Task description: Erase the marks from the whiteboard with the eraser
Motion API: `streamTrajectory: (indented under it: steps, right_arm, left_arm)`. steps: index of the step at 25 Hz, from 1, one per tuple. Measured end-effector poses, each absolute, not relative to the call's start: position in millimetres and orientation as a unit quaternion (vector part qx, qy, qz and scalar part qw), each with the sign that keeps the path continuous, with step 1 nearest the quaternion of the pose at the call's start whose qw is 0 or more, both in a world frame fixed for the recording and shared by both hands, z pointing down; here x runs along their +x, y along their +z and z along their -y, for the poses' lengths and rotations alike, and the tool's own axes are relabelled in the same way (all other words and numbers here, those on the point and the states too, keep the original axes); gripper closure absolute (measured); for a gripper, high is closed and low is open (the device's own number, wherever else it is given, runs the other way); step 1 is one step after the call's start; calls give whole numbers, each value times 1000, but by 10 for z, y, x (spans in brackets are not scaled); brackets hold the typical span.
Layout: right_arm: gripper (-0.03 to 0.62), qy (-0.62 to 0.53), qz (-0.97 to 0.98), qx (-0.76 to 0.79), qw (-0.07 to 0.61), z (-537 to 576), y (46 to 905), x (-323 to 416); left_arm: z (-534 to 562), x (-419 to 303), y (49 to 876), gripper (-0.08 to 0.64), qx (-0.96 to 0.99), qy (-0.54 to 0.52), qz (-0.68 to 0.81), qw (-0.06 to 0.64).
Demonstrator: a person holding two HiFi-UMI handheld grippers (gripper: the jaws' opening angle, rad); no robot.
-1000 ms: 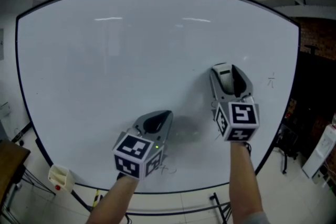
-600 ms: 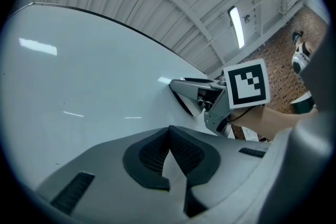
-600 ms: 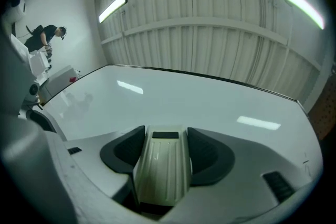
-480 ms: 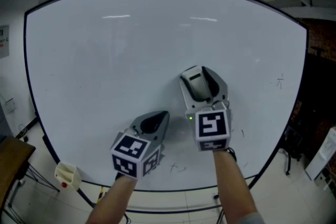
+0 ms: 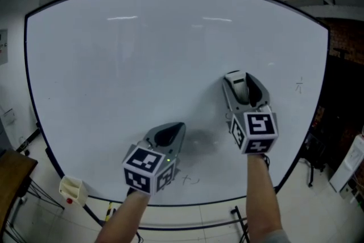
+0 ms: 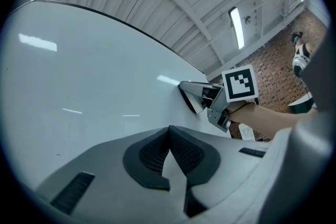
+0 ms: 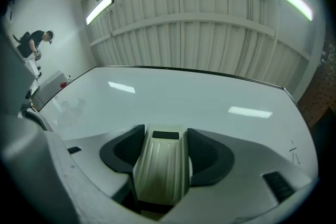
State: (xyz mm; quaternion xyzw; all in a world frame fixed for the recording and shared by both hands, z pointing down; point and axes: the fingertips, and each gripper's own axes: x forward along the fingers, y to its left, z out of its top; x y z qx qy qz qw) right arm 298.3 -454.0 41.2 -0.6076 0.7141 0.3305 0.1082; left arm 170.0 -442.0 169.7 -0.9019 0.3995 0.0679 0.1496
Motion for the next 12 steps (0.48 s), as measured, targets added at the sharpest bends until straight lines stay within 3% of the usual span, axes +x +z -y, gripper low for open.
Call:
streamTrajectory:
  steps: [4, 12]
  right_arm:
    - [333, 306, -706, -627, 122, 4549, 425, 3328]
    - [333, 303, -725, -606, 123, 4388, 462, 3198]
  left_arm:
    - [4386, 1737, 1720, 568, -902, 71, -401, 146]
    - [4301, 1759, 1714, 568, -902, 75, -400, 145]
